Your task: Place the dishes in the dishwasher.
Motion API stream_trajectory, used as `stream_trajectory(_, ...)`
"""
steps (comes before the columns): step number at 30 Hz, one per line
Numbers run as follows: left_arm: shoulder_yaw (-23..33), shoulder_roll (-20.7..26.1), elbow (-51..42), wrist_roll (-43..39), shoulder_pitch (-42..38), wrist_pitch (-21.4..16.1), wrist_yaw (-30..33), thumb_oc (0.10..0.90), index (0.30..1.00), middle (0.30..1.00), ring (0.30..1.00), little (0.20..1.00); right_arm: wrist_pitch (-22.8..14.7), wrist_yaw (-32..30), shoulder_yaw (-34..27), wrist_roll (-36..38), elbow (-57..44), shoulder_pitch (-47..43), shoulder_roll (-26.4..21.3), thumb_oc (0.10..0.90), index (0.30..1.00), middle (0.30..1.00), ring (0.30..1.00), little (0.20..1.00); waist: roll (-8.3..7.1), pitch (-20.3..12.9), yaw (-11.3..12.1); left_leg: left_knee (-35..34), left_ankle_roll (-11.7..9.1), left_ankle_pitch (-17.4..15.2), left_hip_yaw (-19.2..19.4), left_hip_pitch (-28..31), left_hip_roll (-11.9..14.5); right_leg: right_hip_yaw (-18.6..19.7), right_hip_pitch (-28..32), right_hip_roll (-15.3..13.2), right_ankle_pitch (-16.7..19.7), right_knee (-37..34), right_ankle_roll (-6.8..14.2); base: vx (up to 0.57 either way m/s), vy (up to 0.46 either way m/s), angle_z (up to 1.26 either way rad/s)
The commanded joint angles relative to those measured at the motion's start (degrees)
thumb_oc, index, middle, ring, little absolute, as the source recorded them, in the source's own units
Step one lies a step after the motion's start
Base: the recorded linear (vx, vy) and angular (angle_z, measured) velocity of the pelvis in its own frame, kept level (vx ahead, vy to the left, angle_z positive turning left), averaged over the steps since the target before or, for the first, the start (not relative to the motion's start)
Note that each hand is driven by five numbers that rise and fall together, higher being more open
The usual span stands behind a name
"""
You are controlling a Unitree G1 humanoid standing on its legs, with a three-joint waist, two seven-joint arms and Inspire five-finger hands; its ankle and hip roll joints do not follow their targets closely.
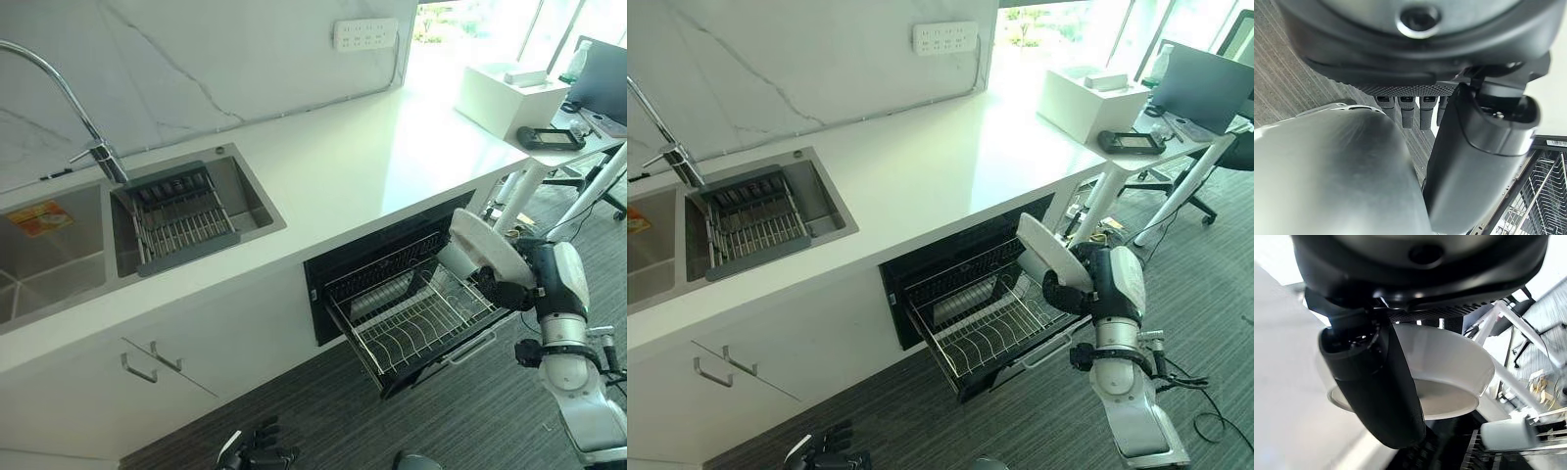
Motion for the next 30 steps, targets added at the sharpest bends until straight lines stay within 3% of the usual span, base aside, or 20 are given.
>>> stream_trajectory(1,-1.7,3.1,1.4,3.9,-0.8,-2.2,1.2,0.8,0.9,0.9,0.9,0.9,-5.4,-3.9,-2.5,-5.9,-2.0,-7.7,-4.0,0.4,0.3,0.3,0.3,0.3,-0.47,-1.3,1.6,3.1,0.6,-11.8,3.0,4.7,0.7,0.6,-1.3,-1.5,-2.3,-0.9,4.0,0.01,0.013,0.13)
stream_trajectory(13,0.9,4.0,8.6,3.8,-1.0,-0.9,0.1,0.8,0.9,0.9,0.9,0.9,-8.3,-4.5,5.6,-12.8,12.1,-12.2,-7.4,0.4,0.3,0.3,0.3,0.3,-1.38,-1.9,4.6,3.1,0.8,-11.8,1.0,4.0,-0.1,-1.5,-0.5,-2.5,-2.5,-0.9,4.4,0.01,0.014,0.13)
stream_trajectory(18,0.9,4.8,9.7,3.0,-0.8,-0.2,-0.3,0.8,0.9,0.9,0.9,0.9,-6.9,-4.8,10.8,-16.8,19.3,-16.1,-8.6,0.4,0.3,0.3,0.3,0.3,-1.76,-2.1,6.5,3.1,0.8,-11.6,-0.1,3.7,-0.4,-2.4,0.1,-2.7,-2.7,-0.9,4.5,0.02,0.003,0.08)
stream_trajectory(30,-0.5,6.2,8.3,1.6,-0.6,0.8,-1.2,0.8,0.9,0.9,0.9,0.9,-3.5,-4.6,18.0,-16.3,33.7,-25.7,-5.2,0.4,0.3,0.3,0.3,0.3,-1.36,-2.2,9.6,3.1,0.5,-10.8,-2.2,2.8,-0.8,-3.9,0.9,-3.0,-3.1,-0.9,4.1,0.02,-0.002,0.07)
